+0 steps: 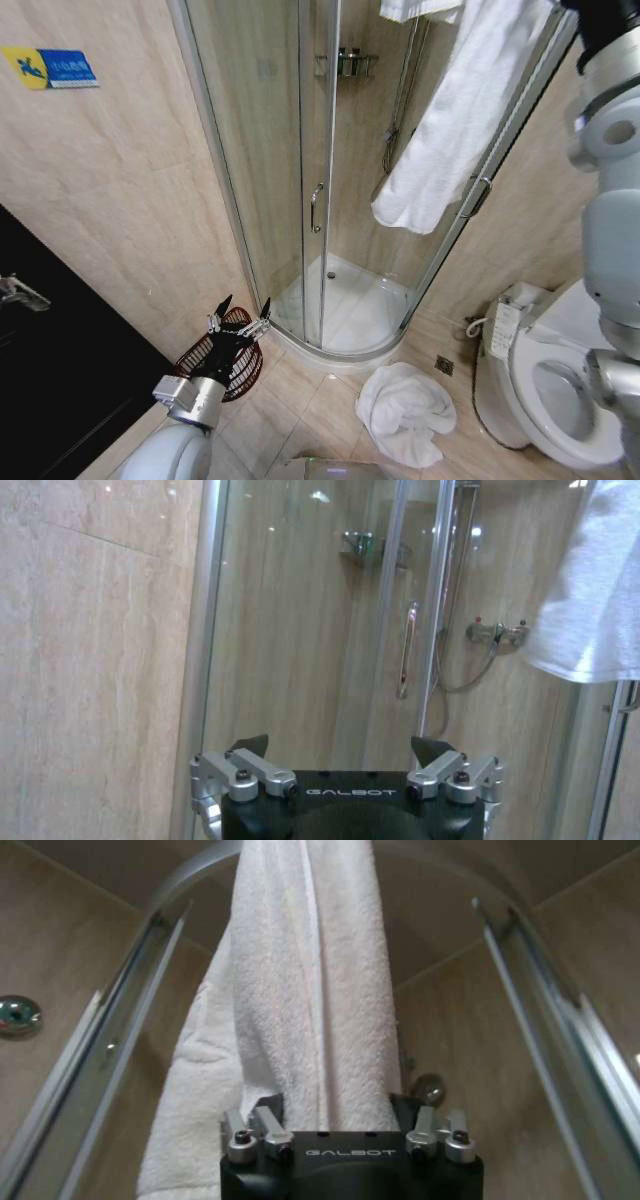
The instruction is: Discard the used towel into the hamper.
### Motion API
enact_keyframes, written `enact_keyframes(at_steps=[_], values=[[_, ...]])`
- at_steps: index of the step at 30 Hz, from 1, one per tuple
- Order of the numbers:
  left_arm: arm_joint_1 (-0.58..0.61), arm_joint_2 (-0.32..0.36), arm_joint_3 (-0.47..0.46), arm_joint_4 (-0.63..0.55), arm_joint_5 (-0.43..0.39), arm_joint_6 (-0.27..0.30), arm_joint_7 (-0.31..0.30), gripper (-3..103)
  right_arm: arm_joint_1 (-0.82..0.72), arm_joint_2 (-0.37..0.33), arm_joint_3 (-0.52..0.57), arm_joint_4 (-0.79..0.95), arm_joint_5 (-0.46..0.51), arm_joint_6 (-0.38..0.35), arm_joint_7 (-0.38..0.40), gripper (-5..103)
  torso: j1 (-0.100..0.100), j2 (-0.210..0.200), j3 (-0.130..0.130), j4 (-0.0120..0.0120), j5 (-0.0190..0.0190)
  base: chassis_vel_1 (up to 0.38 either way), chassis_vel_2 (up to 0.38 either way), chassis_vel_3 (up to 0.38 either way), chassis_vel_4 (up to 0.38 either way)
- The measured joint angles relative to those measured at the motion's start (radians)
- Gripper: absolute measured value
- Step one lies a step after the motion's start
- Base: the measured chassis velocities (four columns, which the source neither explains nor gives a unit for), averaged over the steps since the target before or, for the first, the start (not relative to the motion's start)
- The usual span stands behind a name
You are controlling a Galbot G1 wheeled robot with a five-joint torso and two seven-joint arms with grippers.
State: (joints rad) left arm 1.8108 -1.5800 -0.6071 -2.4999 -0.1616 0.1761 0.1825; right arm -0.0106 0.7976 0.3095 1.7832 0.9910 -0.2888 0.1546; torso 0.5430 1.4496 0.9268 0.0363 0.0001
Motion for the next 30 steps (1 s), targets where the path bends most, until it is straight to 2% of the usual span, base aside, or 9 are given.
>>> enact_keyframes(at_steps=[2,3,5,7,10,11,14,17,30], values=[[0.000,0.000,0.000,0.000,0.000,0.000,0.000,97,0.019,0.005,-0.019,-0.012,0.017,-0.002,-0.004,61,0.000,0.000,0.000,0.0000,-0.0002,0.000,0.000,0.000,0.000],[0.000,0.000,0.000,0.000,0.000,0.000,0.000,97,0.019,0.005,-0.019,-0.012,0.017,-0.002,-0.004,61,0.000,0.000,0.000,0.0000,-0.0002,0.000,0.000,0.000,0.000],[0.000,0.000,0.000,0.000,0.000,0.000,0.000,97,0.037,0.015,-0.032,-0.032,0.036,-0.003,-0.011,50,0.000,0.000,0.000,0.0003,-0.0003,0.000,0.000,0.000,0.000],[0.000,0.000,0.000,0.000,0.000,0.000,0.000,97,0.042,0.020,-0.033,-0.039,0.044,-0.004,-0.014,50,0.000,0.000,0.000,0.0003,-0.0002,0.000,0.000,0.000,0.000],[0.000,0.000,0.000,0.000,0.000,0.000,0.000,97,0.048,0.023,-0.034,-0.049,0.062,-0.009,-0.024,34,0.000,0.000,0.000,0.0001,-0.0001,0.000,0.000,0.000,0.000],[0.000,0.000,0.000,0.000,0.000,0.000,0.000,97,0.048,0.023,-0.034,-0.049,0.062,-0.009,-0.024,34,0.000,0.000,0.000,0.0001,-0.0001,0.000,0.000,0.000,0.000],[0.000,0.000,0.000,0.000,0.000,0.000,0.000,97,0.048,0.019,-0.034,-0.041,0.072,-0.011,-0.028,18,0.000,0.000,0.000,0.0001,-0.0001,0.000,0.000,0.000,0.000],[0.000,0.000,0.000,0.000,0.000,0.000,0.000,97,0.044,0.012,-0.031,-0.030,0.076,-0.011,-0.030,12,0.000,0.000,0.000,0.0001,-0.0001,0.000,0.000,0.000,0.000],[0.000,0.000,0.000,0.000,0.000,0.000,0.000,97,0.028,-0.015,-0.033,0.006,0.047,0.031,-0.045,9,0.000,0.000,0.000,0.0002,-0.0003,0.000,0.000,0.000,0.000]])
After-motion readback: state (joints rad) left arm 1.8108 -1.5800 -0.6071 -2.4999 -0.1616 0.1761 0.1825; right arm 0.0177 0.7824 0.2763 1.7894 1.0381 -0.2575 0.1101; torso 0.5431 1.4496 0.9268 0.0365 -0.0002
